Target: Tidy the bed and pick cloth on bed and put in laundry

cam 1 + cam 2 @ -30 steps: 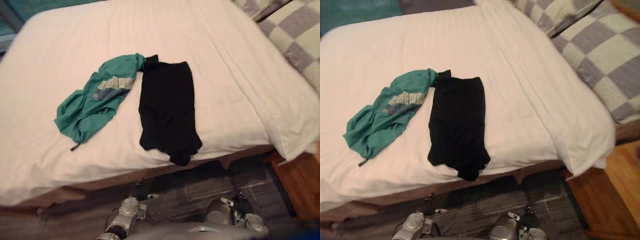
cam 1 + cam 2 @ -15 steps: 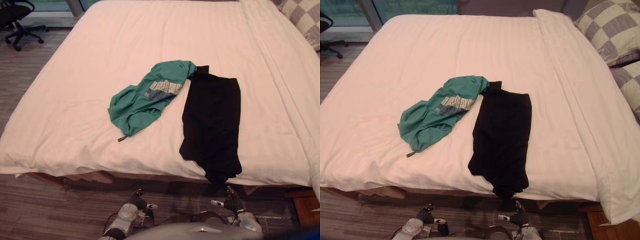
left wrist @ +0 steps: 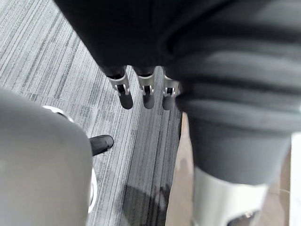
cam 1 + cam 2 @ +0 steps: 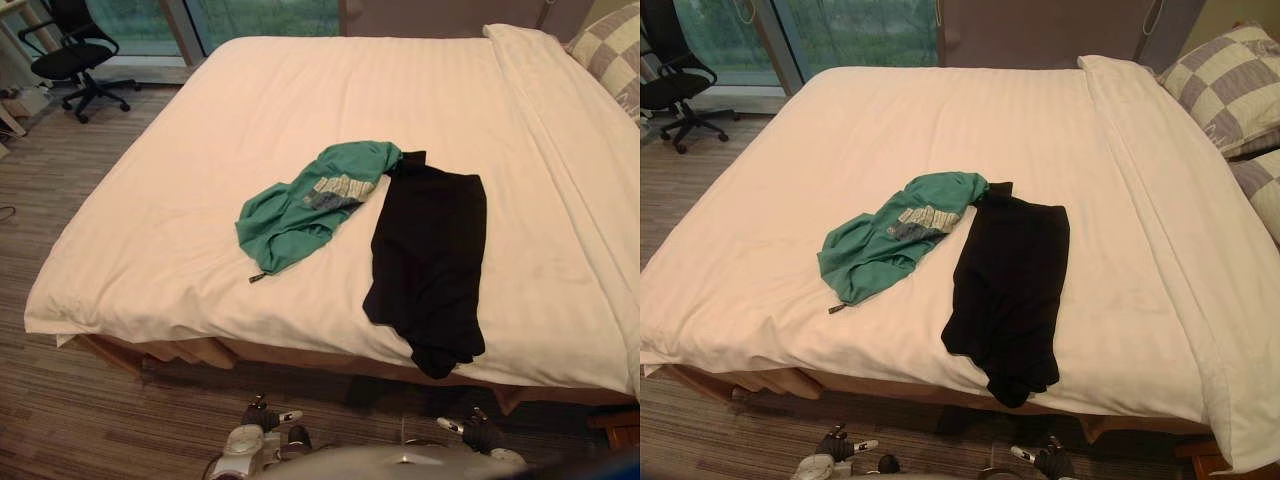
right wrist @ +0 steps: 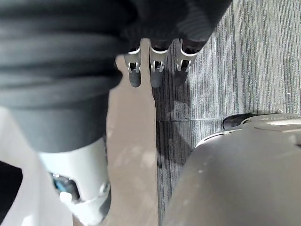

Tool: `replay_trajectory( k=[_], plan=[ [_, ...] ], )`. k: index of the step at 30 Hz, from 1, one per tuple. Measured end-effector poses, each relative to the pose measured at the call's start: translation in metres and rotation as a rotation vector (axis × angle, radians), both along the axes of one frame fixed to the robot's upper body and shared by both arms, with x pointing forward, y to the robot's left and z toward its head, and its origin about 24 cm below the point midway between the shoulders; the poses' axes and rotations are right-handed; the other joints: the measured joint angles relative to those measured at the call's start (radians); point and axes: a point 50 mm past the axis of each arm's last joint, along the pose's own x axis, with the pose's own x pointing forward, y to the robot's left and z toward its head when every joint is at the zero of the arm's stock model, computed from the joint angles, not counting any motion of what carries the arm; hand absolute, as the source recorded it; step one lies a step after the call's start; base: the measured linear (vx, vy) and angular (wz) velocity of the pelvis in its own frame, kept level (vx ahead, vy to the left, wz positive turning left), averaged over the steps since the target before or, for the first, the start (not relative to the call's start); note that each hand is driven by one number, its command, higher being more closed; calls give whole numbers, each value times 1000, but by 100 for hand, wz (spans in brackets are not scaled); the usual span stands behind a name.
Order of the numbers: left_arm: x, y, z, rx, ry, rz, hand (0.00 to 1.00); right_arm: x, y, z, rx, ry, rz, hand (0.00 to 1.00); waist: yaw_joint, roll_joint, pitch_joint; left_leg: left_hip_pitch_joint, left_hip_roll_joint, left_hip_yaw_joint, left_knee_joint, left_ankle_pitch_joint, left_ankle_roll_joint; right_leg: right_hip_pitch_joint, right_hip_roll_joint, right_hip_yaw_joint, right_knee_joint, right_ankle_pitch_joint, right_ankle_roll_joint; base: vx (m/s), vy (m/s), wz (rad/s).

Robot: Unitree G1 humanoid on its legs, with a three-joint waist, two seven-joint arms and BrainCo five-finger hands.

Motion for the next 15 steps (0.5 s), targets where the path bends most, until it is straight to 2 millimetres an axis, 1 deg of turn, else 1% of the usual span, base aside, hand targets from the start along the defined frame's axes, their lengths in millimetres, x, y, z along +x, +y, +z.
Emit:
replay_trajectory(
  k=[3, 6, 8, 9, 10, 11, 12, 13, 15],
  plan=[
    [-1, 3, 0, -24, -6, 66, 0, -3, 0, -1, 29, 9, -48, 0, -1, -3, 1, -6, -2, 0, 0, -1, 2, -7, -5, -14, -2, 0, 0, -40, 6, 3],
    [-10, 6, -3, -71, 6, 205, 0, -9, -3, -2, 63, 3, -199, 0, -2, -3, 1, -7, -3, -12, 0, -1, 2, 6, -13, -37, -6, -1, 2, 15, -5, 17],
    [-18, 12, -4, -91, 11, 384, 0, -16, -2, -4, 97, -3, -442, 0, -9, -5, 1, -5, -9, -17, 0, -2, 2, 20, -17, -51, -19, -1, 2, 33, -6, 15],
    [-20, 13, -5, -97, 12, 428, 0, -18, -2, -5, 100, 0, -493, 0, -10, -5, 2, -4, -10, -17, 0, -2, 2, 22, -17, -52, -20, -1, 2, 30, -6, 8],
    [-26, 15, -6, -96, 20, 529, 0, -24, -3, -6, 99, 10, -644, 0, -12, -6, 3, 2, -12, -17, 0, -1, 2, 32, -18, -54, -22, 0, 3, 35, -12, 5],
    [-33, 18, -7, -84, 34, 588, 0, -29, -6, -6, 87, 22, -736, 0, -11, -7, 4, 7, -12, -16, 0, -1, 2, 41, -19, -57, -22, 0, 4, 53, -23, 8],
    [-39, 21, -7, -65, 48, 656, 0, -36, -13, -6, 59, 36, -847, 0, -11, -7, 4, 14, -12, -15, 0, -1, 2, 49, -19, -63, -23, 1, 5, 35, -26, 6],
    [-41, 23, -7, -56, 53, 677, 0, -39, -16, -6, 48, 38, -890, 0, -10, -8, 4, 17, -12, -14, 0, -1, 2, 50, -20, -64, -23, 1, 5, 0, 0, 0],
    [-51, 33, -6, -14, 57, 821, 0, -53, -37, -1, -39, 40, -1115, 0, 3, -9, 5, 24, -12, -5, 0, -2, 2, 60, -19, -63, -29, 1, 6, 0, 0, 0]
  ],
)
